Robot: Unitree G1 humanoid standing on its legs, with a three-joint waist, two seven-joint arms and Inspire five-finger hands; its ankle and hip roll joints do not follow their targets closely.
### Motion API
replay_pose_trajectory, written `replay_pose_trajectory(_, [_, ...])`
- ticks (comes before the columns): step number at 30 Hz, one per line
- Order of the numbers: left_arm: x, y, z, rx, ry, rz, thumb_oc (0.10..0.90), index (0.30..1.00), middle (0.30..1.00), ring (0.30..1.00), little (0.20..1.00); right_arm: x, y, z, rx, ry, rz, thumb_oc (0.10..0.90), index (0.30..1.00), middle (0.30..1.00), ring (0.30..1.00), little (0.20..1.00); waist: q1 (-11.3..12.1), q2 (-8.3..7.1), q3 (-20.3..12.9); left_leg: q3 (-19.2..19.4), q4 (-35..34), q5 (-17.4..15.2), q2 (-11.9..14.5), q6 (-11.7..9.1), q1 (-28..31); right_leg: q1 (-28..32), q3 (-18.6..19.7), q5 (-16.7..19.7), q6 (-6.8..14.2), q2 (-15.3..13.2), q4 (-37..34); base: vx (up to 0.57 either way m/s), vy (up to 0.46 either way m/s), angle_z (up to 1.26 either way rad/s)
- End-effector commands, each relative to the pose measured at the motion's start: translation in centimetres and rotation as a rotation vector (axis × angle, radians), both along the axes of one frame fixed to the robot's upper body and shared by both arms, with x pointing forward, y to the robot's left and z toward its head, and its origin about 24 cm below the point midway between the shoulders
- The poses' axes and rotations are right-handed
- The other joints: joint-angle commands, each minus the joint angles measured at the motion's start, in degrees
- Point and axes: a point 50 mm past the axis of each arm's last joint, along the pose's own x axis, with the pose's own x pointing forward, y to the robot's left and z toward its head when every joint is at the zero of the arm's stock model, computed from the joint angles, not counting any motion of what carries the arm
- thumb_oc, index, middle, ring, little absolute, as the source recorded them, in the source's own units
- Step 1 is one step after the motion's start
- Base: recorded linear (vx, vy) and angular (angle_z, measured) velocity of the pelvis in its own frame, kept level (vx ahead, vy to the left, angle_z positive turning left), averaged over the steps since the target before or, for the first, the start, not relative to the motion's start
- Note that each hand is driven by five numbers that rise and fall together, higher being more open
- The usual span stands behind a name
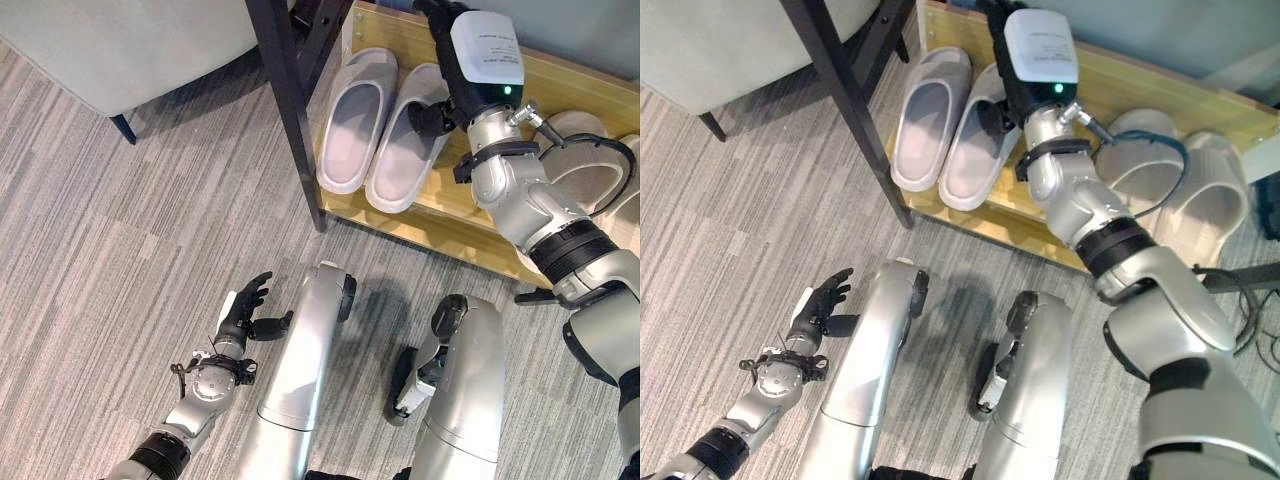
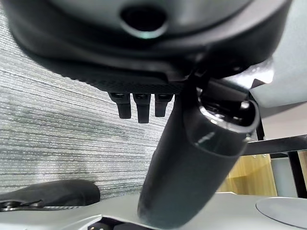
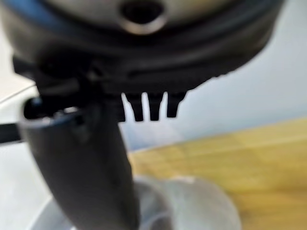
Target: Arrange the slippers neatly on the shoe rack.
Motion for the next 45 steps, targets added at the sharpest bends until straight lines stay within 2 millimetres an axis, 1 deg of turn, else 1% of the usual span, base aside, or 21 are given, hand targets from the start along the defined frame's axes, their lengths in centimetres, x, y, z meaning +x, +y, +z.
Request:
replay_pose_trajectory(1, [-0.2, -2.3, 1.8, -0.088, -0.125, -0.048, 0.8, 0.9, 0.9, 0.9, 0.9, -2.5, 1.7, 4.1, 0.03, -0.218, 0.133, 0.8, 0.9, 0.9, 0.9, 0.9, 1.94, -1.0, -2.12, -1.6, -3.04, -2.26, 0.76, -6.83, -1.36, 4.05, -1.83, 10.41, -3.92, -1.17, 5.59, 0.0, 0.0, 0.0])
replay_pose_trajectory(7, [-0.2, -2.5, 1.8, -0.083, -0.131, -0.048, 0.8, 0.9, 0.9, 0.9, 0.9, -3.4, 1.4, 3.1, 0.038, -0.228, 0.152, 0.8, 0.9, 0.9, 0.9, 0.9, 1.55, -1.43, -2.12, -1.57, -3.06, -2.35, 0.72, -6.92, -1.36, 3.99, -1.83, 10.46, -3.91, -1.01, 5.56, 0.0, 0.0, 0.0])
replay_pose_trajectory(10, [-0.2, -2.4, 1.8, -0.078, -0.132, -0.042, 0.8, 0.9, 0.9, 0.9, 0.9, -4.4, 0.9, 2.8, 0.042, -0.252, 0.171, 0.8, 0.9, 0.9, 0.9, 0.9, 1.25, -1.9, -2.12, -1.77, -2.76, -2.5, 0.66, -6.95, -1.36, 4.02, -1.82, 10.6, -3.56, -0.87, 5.74, 0.0, 0.003, -0.04])
replay_pose_trajectory(13, [-0.1, -2.3, 1.8, -0.075, -0.132, -0.038, 0.8, 0.9, 0.9, 0.9, 0.9, -5.0, 0.7, 2.8, 0.043, -0.267, 0.185, 0.8, 0.9, 0.9, 0.9, 0.9, 1.0, -2.2, -2.12, -1.89, -2.65, -2.5, 0.6, -7.02, -1.36, 4.05, -1.82, 10.57, -3.54, -0.84, 5.79, 0.0, -0.007, -0.05])
replay_pose_trajectory(16, [0.0, -2.4, 1.8, -0.07, -0.134, -0.041, 0.8, 0.9, 0.9, 0.9, 0.9, -6.3, 0.0, 2.7, 0.066, -0.296, 0.216, 0.8, 0.9, 0.9, 0.9, 0.9, 0.25, -2.81, -2.12, -1.86, -2.41, -2.55, 0.53, -7.13, -1.36, 4.14, -1.74, 10.53, -3.54, -0.98, 5.97, 0.0, 0.0, 0.0])
replay_pose_trajectory(19, [-0.1, -2.3, 1.8, -0.066, -0.132, -0.044, 0.8, 0.9, 0.9, 0.9, 0.9, -7.2, -0.4, 2.2, 0.125, -0.298, 0.249, 0.8, 0.9, 0.9, 0.9, 0.9, -0.43, -3.27, -2.12, -1.42, -2.52, -2.47, 0.74, -7.2, -1.36, 4.15, -1.55, 10.56, -3.43, -0.86, 6.13, 0.0, 0.0, 0.0])
replay_pose_trajectory(21, [-0.1, -2.3, 1.7, -0.068, -0.128, -0.041, 0.8, 0.9, 0.9, 0.9, 0.9, -7.5, -0.5, 1.3, 0.22, -0.283, 0.287, 0.8, 0.9, 0.9, 0.9, 0.9, -0.89, -3.49, -2.12, -1.11, -2.61, -2.33, 0.95, -7.22, -1.36, 4.15, -1.4, 10.61, -3.39, -0.8, 6.34, 0.0, 0.0, 0.0])
replay_pose_trajectory(22, [-0.1, -2.3, 1.7, -0.065, -0.127, -0.042, 0.8, 0.9, 0.9, 0.9, 0.9, -7.6, -0.6, 1.3, 0.224, -0.282, 0.288, 0.8, 0.9, 0.9, 0.9, 0.9, -0.82, -3.64, -2.12, -1.05, -2.61, -2.29, 0.93, -7.22, -1.36, 4.15, -1.34, 10.6, -3.38, -0.83, 6.38, 0.0, 0.0, 0.0])
replay_pose_trajectory(23, [-0.1, -2.2, 1.6, -0.068, -0.126, -0.036, 0.8, 0.9, 0.9, 0.9, 0.9, -7.8, -0.5, 0.3, 0.311, -0.257, 0.318, 0.8, 0.9, 0.9, 0.9, 0.9, -1.13, -3.91, -2.12, -0.85, -2.67, -2.2, 0.93, -7.25, -1.36, 4.19, -1.17, 10.67, -3.33, -0.79, 6.49, 0.0, 0.0, 0.0])
replay_pose_trajectory(24, [-0.2, -2.1, 1.6, -0.067, -0.125, -0.032, 0.8, 0.9, 0.9, 0.9, 0.9, -7.8, -0.5, -0.4, 0.36, -0.232, 0.334, 0.8, 0.9, 0.9, 0.9, 0.9, -1.22, -4.02, -2.12, -0.7, -2.72, -2.1, 0.96, -7.26, -1.36, 4.22, -1.14, 10.76, -3.28, -0.79, 6.62, 0.0, 0.0, 0.0])
replay_pose_trajectory(25, [-0.2, -2.1, 1.6, -0.067, -0.125, -0.033, 0.8, 0.9, 0.9, 0.9, 0.9, -7.8, -0.5, -0.4, 0.361, -0.232, 0.334, 0.8, 0.9, 0.9, 0.9, 0.9, -1.19, -4.06, -2.12, -0.68, -2.72, -2.1, 0.96, -7.25, -1.36, 4.21, -1.12, 10.75, -3.28, -0.8, 6.64, 0.0, 0.0, 0.0])
replay_pose_trajectory(26, [-0.2, -2.1, 1.6, -0.072, -0.123, -0.025, 0.8, 0.9, 0.9, 0.9, 0.9, -7.6, -0.5, -1.6, 0.446, -0.18, 0.353, 0.8, 0.9, 0.9, 0.9, 0.9, -1.47, -4.12, -2.12, -0.53, -2.64, -2.02, 1.05, -7.26, -1.36, 4.18, -1.05, 10.88, -3.25, -0.83, 6.8, 0.0, 0.0, 0.0])
replay_pose_trajectory(27, [-0.1, -2.0, 1.6, -0.072, -0.121, -0.02, 0.8, 0.9, 0.9, 0.9, 0.9, -7.5, -0.4, -2.2, 0.48, -0.155, 0.361, 0.8, 0.9, 0.9, 0.9, 0.9, -1.53, -4.3, -2.12, -0.44, -2.6, -1.99, 1.07, -7.26, -1.36, 4.2, -0.98, 10.9, -3.22, -0.83, 6.89, 0.0, 0.0, 0.0])
replay_pose_trajectory(28, [-0.1, -2.0, 1.4, -0.072, -0.111, -0.015, 0.8, 0.9, 0.9, 0.9, 0.9, -7.2, -0.1, -3.3, 0.557, -0.098, 0.377, 0.8, 0.9, 0.9, 0.9, 0.9, -1.61, -4.39, -2.12, -0.28, -2.65, -1.91, 1.13, -7.2, -1.36, 4.14, -1.01, 10.87, -3.22, -0.81, 6.96, 0.0, 0.0, 0.0])
replay_pose_trajectory(29, [-0.1, -2.0, 1.4, -0.071, -0.111, -0.015, 0.8, 0.9, 0.9, 0.9, 0.9, -7.2, -0.1, -3.3, 0.559, -0.097, 0.378, 0.8, 0.9, 0.9, 0.9, 0.9, -1.59, -4.45, -2.12, -0.28, -2.64, -1.92, 1.14, -7.2, -1.36, 4.13, -1.0, 10.86, -3.22, -0.79, 6.97, 0.0, 0.0, 0.0])
replay_pose_trajectory(30, [0.0, -2.0, 1.5, -0.072, -0.112, -0.015, 0.8, 0.9, 0.9, 0.9, 0.9, -6.9, 0.1, -4.0, 0.603, -0.06, 0.384, 0.8, 0.9, 0.9, 0.9, 0.9, -1.58, -4.42, -2.12, -0.08, -2.69, -1.87, 1.21, -7.1, -1.36, 4.05, -1.01, 10.91, -3.22, -0.85, 6.98, 0.0, 0.0, 0.0])
replay_pose_trajectory(32, [0.0, -2.1, 1.5, -0.072, -0.112, -0.016, 0.8, 0.9, 0.9, 0.9, 0.9, -6.7, 0.6, -4.5, 0.637, -0.029, 0.406, 0.8, 0.9, 0.9, 0.9, 0.9, -1.46, -4.34, -2.12, -0.04, -2.82, -1.78, 1.23, -7.03, -1.36, 3.96, -1.07, 10.95, -3.24, -0.86, 6.91, 0.0, 0.0, 0.0])
replay_pose_trajectory(33, [0.0, -2.1, 1.5, -0.072, -0.112, -0.016, 0.8, 0.9, 0.9, 0.9, 0.9, -6.7, 0.6, -4.5, 0.638, -0.029, 0.407, 0.8, 0.9, 0.9, 0.9, 0.9, -1.47, -4.36, -2.12, -0.04, -2.82, -1.78, 1.24, -7.03, -1.36, 3.96, -1.07, 10.96, -3.24, -0.85, 6.9, 0.0, 0.0, 0.0])
replay_pose_trajectory(36, [0.1, -2.2, 1.5, -0.068, -0.113, -0.02, 0.8, 0.9, 0.9, 0.9, 0.9, -6.3, 1.6, -4.7, 0.696, 0.022, 0.466, 0.8, 0.9, 0.9, 0.9, 0.9, -1.03, -3.97, -2.12, -0.2, -2.72, -1.68, 1.19, -6.96, -1.36, 3.76, -1.17, 11.07, -3.29, -0.79, 6.87, 0.0, 0.0, 0.0])
replay_pose_trajectory(42, [0.2, -2.3, 1.6, -0.065, -0.117, -0.029, 0.8, 0.9, 0.9, 0.9, 0.9, -5.5, 2.1, -4.2, 0.75, 0.066, 0.513, 0.8, 0.9, 0.9, 0.9, 0.9, -0.46, -3.6, -2.12, -0.16, -2.95, -1.47, 1.41, -6.9, -1.36, 3.81, -1.44, 10.99, -3.12, -1.06, 6.6, 0.0, 0.0, 0.0])
replay_pose_trajectory(45, [0.2, -2.4, 1.6, -0.064, -0.117, -0.047, 0.8, 0.9, 0.9, 0.9, 0.9, -4.9, 2.0, -3.1, 0.749, 0.073, 0.532, 0.8, 0.9, 0.9, 0.9, 0.9, 0.16, -3.24, -2.12, -0.54, -2.98, -1.28, 1.22, -6.86, -1.36, 3.92, -1.65, 11.04, -3.18, -1.18, 6.33, 0.0, 0.0, 0.0])
